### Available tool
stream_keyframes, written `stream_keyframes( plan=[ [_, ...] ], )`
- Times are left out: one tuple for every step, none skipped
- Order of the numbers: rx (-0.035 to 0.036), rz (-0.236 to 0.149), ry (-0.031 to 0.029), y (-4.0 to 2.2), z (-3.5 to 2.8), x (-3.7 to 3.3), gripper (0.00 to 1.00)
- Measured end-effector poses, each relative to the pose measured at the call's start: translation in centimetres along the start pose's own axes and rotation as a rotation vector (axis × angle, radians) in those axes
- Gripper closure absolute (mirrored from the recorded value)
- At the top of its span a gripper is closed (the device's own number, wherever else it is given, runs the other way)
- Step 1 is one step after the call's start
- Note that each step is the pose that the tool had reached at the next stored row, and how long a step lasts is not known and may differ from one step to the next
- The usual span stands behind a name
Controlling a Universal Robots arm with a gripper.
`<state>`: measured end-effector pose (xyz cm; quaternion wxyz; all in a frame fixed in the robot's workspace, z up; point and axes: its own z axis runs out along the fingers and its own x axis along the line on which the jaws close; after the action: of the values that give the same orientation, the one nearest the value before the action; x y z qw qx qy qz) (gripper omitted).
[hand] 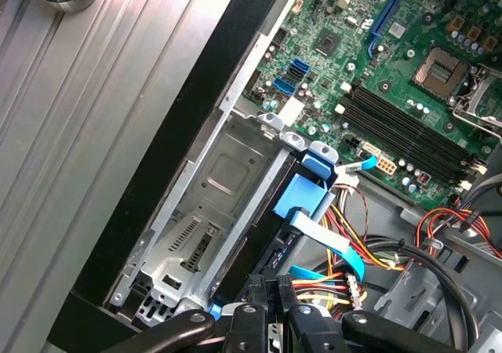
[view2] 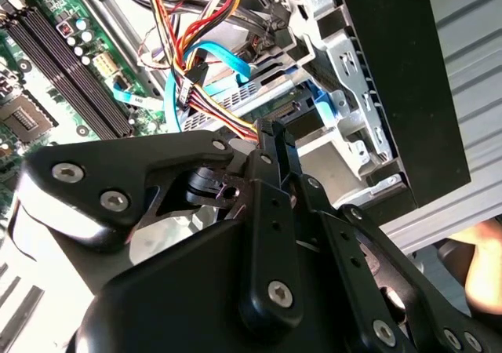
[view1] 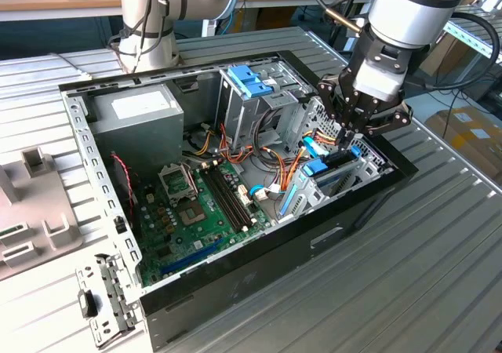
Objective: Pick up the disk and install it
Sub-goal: 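Insert the first disk wire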
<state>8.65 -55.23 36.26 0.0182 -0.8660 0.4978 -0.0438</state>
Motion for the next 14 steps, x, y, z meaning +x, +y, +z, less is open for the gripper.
stream_keyframes(
  plan=[
    [-0.0001, 0.002, 0.0002, 0.00, 0.00, 0.00, 0.83],
    [-0.0002, 0.004, 0.0003, 0.00, 0.00, 0.00, 0.83],
    [-0.0004, 0.006, 0.0005, 0.00, 0.00, 0.00, 0.83],
    [-0.0005, 0.008, 0.0006, 0.00, 0.00, 0.00, 0.83],
    [-0.0005, 0.009, 0.0008, 0.00, 0.00, 0.00, 0.83],
    [-0.0006, 0.011, 0.0009, 0.00, 0.00, 0.00, 0.83],
    [-0.0007, 0.013, 0.0010, 0.00, 0.01, 0.00, 0.83],
    [-0.0009, 0.015, 0.0012, 0.00, 0.00, 0.00, 0.83],
    [-0.0010, 0.019, 0.0014, 0.00, 0.01, 0.00, 0.83],
    [-0.0011, 0.020, 0.0015, 0.00, 0.01, 0.00, 0.83],
    [-0.0013, 0.022, 0.0017, 0.00, 0.01, 0.00, 0.83],
    [-0.0015, 0.025, 0.0018, 0.00, 0.01, 0.00, 0.83],
    [-0.0016, 0.028, 0.0022, 0.00, 0.01, 0.00, 0.83],
    [-0.0017, 0.031, 0.0024, 0.00, 0.01, 0.00, 0.83]
  ],
)
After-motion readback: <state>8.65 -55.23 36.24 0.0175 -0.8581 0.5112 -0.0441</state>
